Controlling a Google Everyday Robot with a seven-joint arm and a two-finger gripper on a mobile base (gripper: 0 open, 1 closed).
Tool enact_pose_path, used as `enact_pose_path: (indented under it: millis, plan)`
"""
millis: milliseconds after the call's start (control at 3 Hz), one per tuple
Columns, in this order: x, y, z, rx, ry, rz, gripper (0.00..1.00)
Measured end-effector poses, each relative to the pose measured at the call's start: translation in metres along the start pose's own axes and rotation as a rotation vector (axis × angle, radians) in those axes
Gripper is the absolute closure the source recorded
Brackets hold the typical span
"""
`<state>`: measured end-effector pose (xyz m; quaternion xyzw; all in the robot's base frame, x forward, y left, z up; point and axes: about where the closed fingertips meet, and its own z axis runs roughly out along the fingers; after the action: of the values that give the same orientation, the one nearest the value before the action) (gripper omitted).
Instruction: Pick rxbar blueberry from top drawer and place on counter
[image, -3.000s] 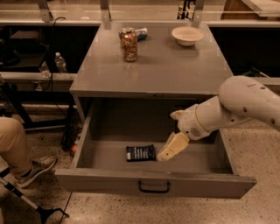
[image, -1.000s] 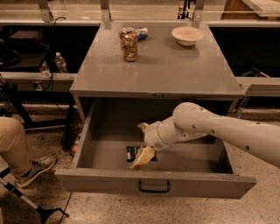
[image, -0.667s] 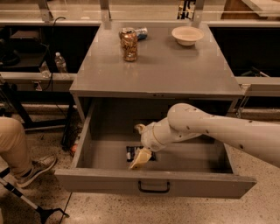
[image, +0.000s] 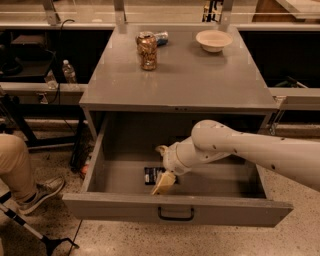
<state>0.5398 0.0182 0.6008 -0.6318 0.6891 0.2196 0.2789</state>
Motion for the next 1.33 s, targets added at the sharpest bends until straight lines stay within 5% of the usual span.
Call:
enact_pose_path:
  millis: [333,1333]
  plan:
    - [0.009,0.002,0.0,-0.014,0.011,0.014,0.0]
    - [0.02,0.009,-0.007,-0.036,-0.001,0.023,0.72]
